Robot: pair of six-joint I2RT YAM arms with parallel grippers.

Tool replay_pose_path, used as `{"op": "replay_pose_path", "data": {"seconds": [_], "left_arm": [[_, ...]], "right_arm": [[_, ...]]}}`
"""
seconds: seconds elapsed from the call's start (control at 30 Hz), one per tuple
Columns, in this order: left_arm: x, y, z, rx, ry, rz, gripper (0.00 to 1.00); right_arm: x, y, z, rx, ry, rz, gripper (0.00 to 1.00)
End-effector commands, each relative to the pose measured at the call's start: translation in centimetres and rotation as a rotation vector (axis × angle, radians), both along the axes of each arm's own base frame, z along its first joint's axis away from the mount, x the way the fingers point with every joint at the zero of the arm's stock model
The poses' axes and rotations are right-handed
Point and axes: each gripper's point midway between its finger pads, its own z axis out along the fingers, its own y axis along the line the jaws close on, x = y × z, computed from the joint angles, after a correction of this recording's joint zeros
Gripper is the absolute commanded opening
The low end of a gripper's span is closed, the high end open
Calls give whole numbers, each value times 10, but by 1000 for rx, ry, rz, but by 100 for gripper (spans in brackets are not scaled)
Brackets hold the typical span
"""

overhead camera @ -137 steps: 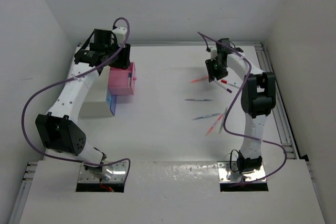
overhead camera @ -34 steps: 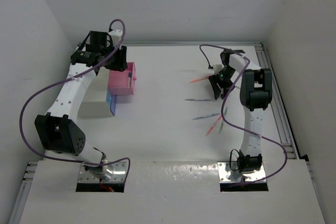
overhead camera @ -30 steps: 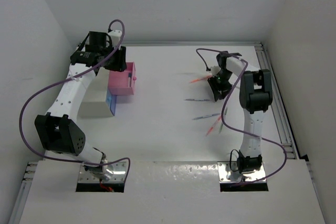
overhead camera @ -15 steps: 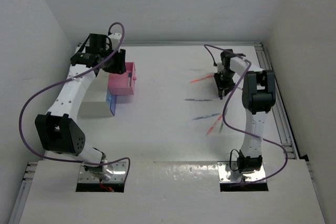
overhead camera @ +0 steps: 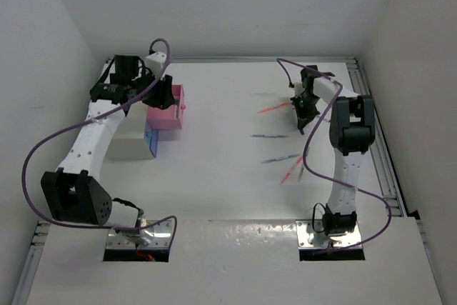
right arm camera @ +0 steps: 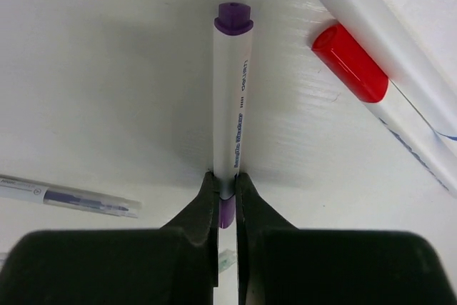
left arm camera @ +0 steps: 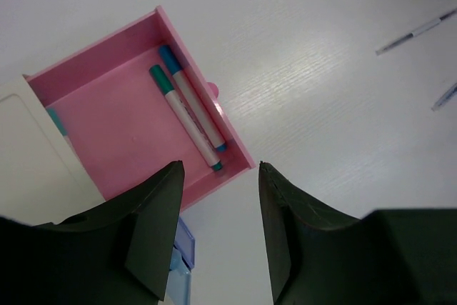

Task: Sort the stationery into containers
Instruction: Pick up the pen from the center of the board, then place the pen in the storage box.

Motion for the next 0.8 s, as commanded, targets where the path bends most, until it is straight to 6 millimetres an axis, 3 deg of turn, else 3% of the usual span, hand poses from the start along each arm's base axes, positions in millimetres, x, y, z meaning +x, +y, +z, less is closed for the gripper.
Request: {"op": "replay_pose_path", "data": {"seconds": [0.0,0.07,0.13,0.27,0.33,0.57,0.77], "left_arm": [[-11,-11,31,-30,-175,-122,53],[-17,-20,29,-28,-247,-196,54],[-31,-29,40,2,-353,-285,56],[-58,-57,48,38,-539,-500,58],[-71,-76,40,77,-570,-617,59],[-110,-132,14,289,-666,-1006,60],[-135,-161,-9,408,-727,-1238,59]], "right_arm": [[7,12,3,81,-64,69,0],[3,25,18,145,-85,114,0],[-3,40,42,221,-109,167,0],[-31,93,89,512,-73,273,0],[-51,117,107,618,-33,311,0],[-131,207,141,938,187,473,0],[-178,242,164,1039,365,572,0]]}}
